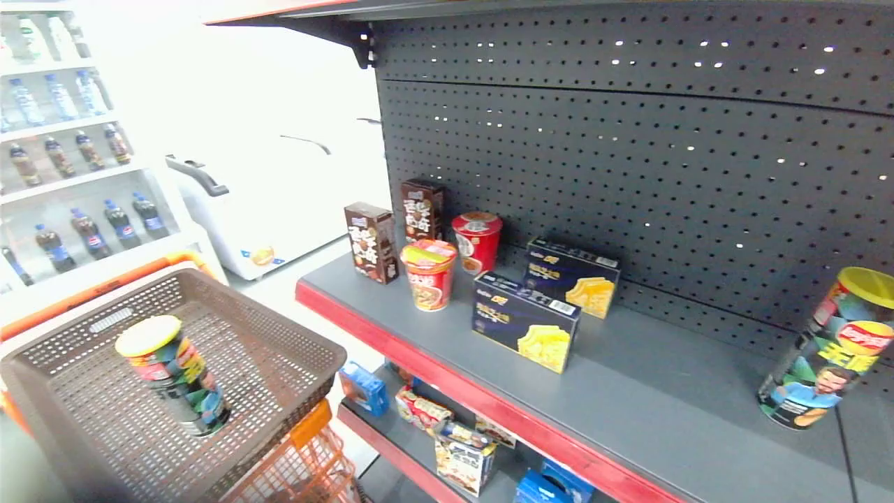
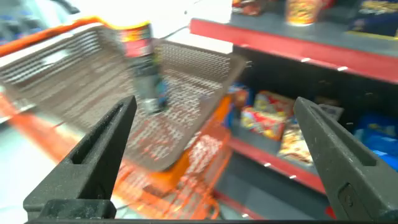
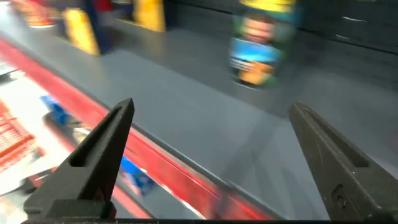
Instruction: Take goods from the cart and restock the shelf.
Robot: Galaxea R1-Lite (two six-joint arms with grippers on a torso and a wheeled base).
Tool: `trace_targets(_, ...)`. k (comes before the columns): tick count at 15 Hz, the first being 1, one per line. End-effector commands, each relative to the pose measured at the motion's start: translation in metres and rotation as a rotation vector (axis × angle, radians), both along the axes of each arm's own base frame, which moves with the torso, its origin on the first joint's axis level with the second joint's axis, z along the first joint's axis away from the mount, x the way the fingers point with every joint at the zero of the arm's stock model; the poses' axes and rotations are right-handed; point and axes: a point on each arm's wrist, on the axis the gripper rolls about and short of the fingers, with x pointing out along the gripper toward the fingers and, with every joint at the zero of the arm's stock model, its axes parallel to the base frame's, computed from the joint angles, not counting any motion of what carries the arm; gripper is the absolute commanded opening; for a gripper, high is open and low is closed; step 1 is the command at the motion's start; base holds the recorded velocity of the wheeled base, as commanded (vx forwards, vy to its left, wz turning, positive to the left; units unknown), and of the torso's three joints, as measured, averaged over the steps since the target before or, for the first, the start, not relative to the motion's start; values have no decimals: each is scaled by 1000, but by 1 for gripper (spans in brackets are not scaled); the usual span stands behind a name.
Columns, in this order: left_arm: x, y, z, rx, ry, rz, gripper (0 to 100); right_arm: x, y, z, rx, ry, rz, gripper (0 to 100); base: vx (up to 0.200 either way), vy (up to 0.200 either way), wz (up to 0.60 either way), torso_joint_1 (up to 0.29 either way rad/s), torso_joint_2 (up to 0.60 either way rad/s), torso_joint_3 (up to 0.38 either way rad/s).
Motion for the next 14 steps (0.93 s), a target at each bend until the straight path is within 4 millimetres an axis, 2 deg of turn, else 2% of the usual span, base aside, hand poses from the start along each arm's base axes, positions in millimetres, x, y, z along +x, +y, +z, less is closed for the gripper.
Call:
trace_targets(1, 0, 0, 0, 3, -1, -4, 100, 0, 0, 0, -1, 1, 0, 100, 0, 0, 600, 2, -2, 2)
trace_targets(5, 0, 0, 0, 1, -1, -4, 100, 0, 0, 0, -1, 1, 0, 100, 0, 0, 600, 4, 4, 1)
trace_targets(6, -1, 0, 3, 4, -16, 9, 100, 0, 0, 0, -1, 1, 0, 100, 0, 0, 0, 0, 0, 0)
trace_targets(7, -6, 0, 24, 10, -68, 4, 100, 0, 0, 0, 1, 1, 0, 100, 0, 0, 0, 0, 0, 0)
trace_targets(8, -2, 1, 75, 10, -42, -13, 100, 0, 0, 0, -1, 1, 0, 100, 0, 0, 0, 0, 0, 0)
trace_targets(9, 10, 0, 108, 14, 8, -28, 100, 0, 0, 0, -1, 1, 0, 100, 0, 0, 0, 0, 0, 0)
trace_targets(10, 23, 0, 124, 18, 56, -32, 100, 0, 0, 0, -1, 1, 0, 100, 0, 0, 0, 0, 0, 0)
trace_targets(11, 43, -1, 128, 16, 134, -24, 100, 0, 0, 0, 1, 1, 0, 100, 0, 0, 0, 0, 0, 0)
trace_targets(14, 85, -1, 128, 17, 311, -11, 100, 0, 0, 0, -1, 1, 0, 100, 0, 0, 0, 0, 0, 0)
